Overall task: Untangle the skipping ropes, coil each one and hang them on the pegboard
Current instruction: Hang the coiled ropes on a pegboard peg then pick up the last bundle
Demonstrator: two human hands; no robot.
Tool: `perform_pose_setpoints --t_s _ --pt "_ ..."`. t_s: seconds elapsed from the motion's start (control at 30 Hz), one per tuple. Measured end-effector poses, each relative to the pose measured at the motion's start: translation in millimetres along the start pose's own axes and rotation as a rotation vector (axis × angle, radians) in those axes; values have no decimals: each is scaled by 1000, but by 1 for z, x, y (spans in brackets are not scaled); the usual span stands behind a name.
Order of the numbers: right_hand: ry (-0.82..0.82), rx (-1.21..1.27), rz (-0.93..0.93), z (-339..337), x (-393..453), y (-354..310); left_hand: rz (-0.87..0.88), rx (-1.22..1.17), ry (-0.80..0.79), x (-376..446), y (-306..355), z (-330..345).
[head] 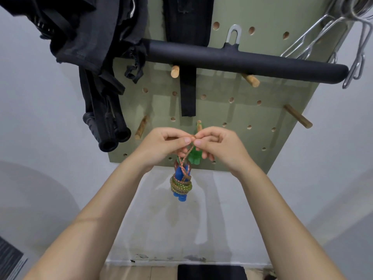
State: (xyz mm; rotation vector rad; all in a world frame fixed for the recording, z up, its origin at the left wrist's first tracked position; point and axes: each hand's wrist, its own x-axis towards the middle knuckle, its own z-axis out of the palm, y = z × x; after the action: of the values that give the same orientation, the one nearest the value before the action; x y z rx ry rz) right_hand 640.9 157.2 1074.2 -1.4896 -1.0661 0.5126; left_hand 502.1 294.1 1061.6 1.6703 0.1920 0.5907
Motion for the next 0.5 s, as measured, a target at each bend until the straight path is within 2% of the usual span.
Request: perform_pose_setpoints --t_s 0.2,0.3,0.4,0.5 --pt "-6 -33 58 -6 -10 21 -102 51 84 2 -18 12" --pt "73 -14 76 -11 -8 29 -151 97 130 6 -27 14" --pt "122 33 112 -19 -1 32 -150 77 199 13 -33 16" --pt "73 46 121 -19 7 29 -126 47 209 21 -33 20"
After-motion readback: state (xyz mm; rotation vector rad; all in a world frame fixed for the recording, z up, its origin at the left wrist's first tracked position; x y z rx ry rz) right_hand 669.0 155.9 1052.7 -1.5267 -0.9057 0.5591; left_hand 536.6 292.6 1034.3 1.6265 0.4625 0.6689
